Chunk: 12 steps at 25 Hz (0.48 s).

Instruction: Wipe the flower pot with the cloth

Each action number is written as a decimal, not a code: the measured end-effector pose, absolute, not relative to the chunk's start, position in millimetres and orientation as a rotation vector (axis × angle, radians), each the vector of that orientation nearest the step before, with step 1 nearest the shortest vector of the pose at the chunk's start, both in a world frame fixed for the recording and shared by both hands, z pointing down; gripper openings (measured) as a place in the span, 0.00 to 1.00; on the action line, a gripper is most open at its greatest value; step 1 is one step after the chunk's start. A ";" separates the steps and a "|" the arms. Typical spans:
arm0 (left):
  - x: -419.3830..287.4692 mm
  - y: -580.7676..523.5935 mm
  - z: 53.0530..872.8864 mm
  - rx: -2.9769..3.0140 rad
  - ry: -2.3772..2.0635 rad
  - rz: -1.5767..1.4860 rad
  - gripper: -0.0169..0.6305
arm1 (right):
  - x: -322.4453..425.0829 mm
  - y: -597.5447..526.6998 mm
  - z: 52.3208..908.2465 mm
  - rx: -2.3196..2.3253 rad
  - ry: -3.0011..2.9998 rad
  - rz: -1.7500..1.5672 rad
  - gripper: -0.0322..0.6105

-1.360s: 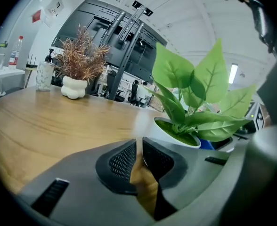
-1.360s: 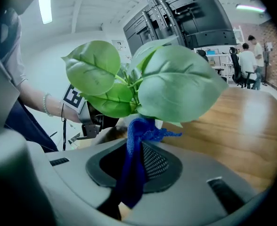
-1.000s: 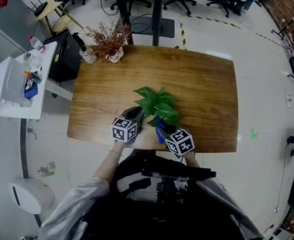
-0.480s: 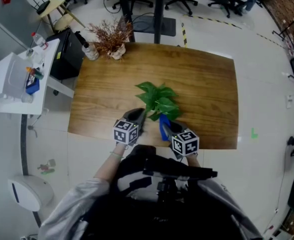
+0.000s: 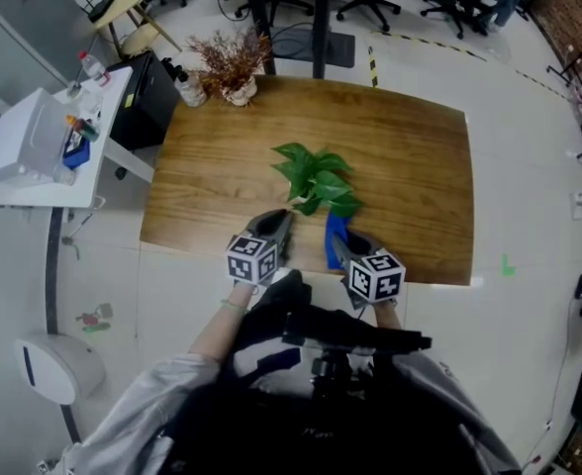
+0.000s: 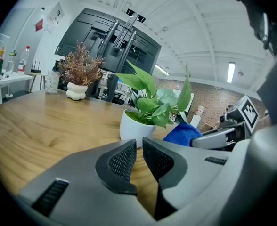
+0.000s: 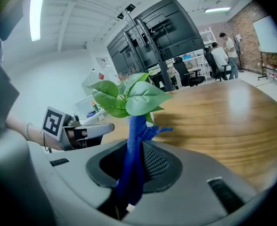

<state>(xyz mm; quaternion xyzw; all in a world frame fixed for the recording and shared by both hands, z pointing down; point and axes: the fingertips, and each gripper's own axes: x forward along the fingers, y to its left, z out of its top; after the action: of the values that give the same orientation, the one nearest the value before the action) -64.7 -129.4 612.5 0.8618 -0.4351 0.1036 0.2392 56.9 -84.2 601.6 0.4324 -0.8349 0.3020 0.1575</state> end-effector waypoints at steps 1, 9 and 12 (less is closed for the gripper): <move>-63.7 -125.0 610.0 2.357 -1.200 0.273 0.09 | 59.7 -80.8 600.0 1.245 -2.392 0.866 0.17; -42.5 -79.3 600.9 2.371 -1.211 0.266 0.09 | 78.0 -46.1 592.3 1.255 -2.428 0.839 0.17; -35.9 -63.8 596.0 2.378 -1.223 0.254 0.09 | 82.5 -33.6 588.2 1.248 -2.443 0.826 0.17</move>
<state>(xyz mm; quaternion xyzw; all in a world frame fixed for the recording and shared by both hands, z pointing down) -35.9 -63.8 596.0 0.8623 -0.4437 0.0921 0.2259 82.5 -33.6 588.2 0.4315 -0.8446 0.2854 0.1379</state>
